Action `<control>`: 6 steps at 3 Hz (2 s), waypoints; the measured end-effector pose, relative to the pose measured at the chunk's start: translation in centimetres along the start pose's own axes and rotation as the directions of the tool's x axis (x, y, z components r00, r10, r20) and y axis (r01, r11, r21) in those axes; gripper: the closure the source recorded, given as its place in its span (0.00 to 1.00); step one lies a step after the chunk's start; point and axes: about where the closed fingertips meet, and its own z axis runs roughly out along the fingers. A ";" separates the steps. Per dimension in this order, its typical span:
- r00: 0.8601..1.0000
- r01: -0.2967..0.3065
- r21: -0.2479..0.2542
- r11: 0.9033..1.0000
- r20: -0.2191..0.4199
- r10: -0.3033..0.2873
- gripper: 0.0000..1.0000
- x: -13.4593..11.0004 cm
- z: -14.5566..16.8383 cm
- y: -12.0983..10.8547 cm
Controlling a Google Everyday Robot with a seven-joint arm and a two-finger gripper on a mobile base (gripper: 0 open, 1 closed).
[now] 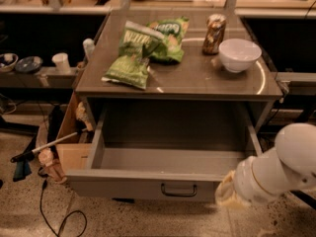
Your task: Close top drawer
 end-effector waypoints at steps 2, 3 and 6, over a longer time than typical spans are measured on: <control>1.000 0.026 0.017 1.000 -0.018 -0.025 1.00 -0.9 1.7 -4.5; 1.000 0.026 0.018 1.000 -0.018 -0.025 1.00 -0.9 1.5 -4.2; 0.991 0.127 0.104 0.986 -0.055 -0.122 1.00 -5.4 1.8 -13.0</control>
Offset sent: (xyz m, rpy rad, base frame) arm 0.1937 0.0156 -0.0555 -0.0899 -0.0866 0.0618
